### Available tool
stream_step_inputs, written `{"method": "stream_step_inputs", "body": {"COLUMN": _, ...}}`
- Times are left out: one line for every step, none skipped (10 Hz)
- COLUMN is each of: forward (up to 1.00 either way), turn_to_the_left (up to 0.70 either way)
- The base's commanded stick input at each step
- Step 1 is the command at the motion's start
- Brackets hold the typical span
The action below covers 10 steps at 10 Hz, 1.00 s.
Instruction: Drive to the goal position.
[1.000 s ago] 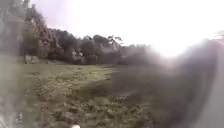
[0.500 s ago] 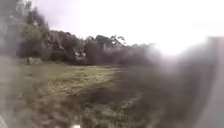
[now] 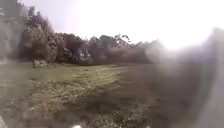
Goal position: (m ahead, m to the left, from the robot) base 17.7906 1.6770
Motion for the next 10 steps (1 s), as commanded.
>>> {"method": "stream_step_inputs", "body": {"forward": 0.70, "turn_to_the_left": 0.14}}
{"method": "stream_step_inputs", "body": {"forward": 0.70, "turn_to_the_left": 0.14}}
{"method": "stream_step_inputs", "body": {"forward": 0.70, "turn_to_the_left": 0.14}}
{"method": "stream_step_inputs", "body": {"forward": 0.70, "turn_to_the_left": 0.14}}
{"method": "stream_step_inputs", "body": {"forward": 0.70, "turn_to_the_left": 0.14}}
{"method": "stream_step_inputs", "body": {"forward": 0.70, "turn_to_the_left": 0.14}}
{"method": "stream_step_inputs", "body": {"forward": 0.70, "turn_to_the_left": 0.14}}
{"method": "stream_step_inputs", "body": {"forward": 0.70, "turn_to_the_left": 0.14}}
{"method": "stream_step_inputs", "body": {"forward": 0.70, "turn_to_the_left": 0.14}}
{"method": "stream_step_inputs", "body": {"forward": 0.70, "turn_to_the_left": 0.14}}
